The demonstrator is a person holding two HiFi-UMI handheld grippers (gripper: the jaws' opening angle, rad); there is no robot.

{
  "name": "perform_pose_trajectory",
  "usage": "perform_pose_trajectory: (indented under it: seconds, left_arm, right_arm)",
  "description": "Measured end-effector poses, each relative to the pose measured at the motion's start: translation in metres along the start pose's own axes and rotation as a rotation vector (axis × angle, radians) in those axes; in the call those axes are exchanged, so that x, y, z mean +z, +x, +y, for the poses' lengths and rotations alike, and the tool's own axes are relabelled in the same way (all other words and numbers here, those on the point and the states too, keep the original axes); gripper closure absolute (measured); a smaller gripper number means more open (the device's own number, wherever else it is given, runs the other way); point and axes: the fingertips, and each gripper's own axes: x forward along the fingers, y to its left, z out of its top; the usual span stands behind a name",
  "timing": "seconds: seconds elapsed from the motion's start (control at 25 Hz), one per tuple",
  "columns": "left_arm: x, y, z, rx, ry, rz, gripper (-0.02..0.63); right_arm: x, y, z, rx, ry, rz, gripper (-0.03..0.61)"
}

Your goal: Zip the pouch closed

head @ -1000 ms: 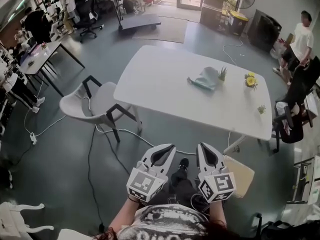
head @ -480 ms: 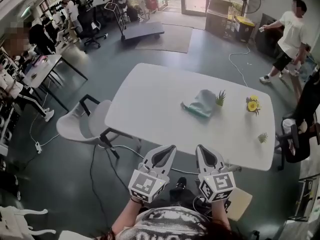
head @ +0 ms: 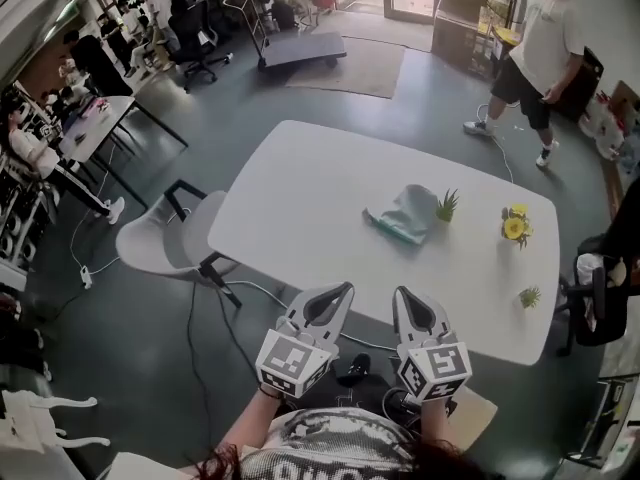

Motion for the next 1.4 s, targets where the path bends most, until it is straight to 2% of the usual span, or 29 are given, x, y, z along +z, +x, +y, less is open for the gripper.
perform_pose_trajectory:
  seconds: [0.44,0.8,1.08,1.4]
  left_arm:
    - [0.004,0.035,0.012,-0.031,0.006,0.026,0.598]
    - [-0.010,0.076,0.065,-0.088,0.000,0.073,0.598]
    - [-0.032,0.106,0.113,-0.192,-0.008,0.134,0.598]
    - [-0.079,0.166,0.160,-0.372,0.060,0.229,0.598]
  right_arm:
    - [0.003,0.021,-0.019,-0.008,0.032,0.005,0.586]
    - [0.002,0.069,-0.038,-0.085,0.067,0.023,0.586]
    - [-0.014,0.120,-0.041,-0.154,0.113,0.067,0.584]
    - [-0.038,0.180,-0.058,-0.240,0.132,0.127,0.583]
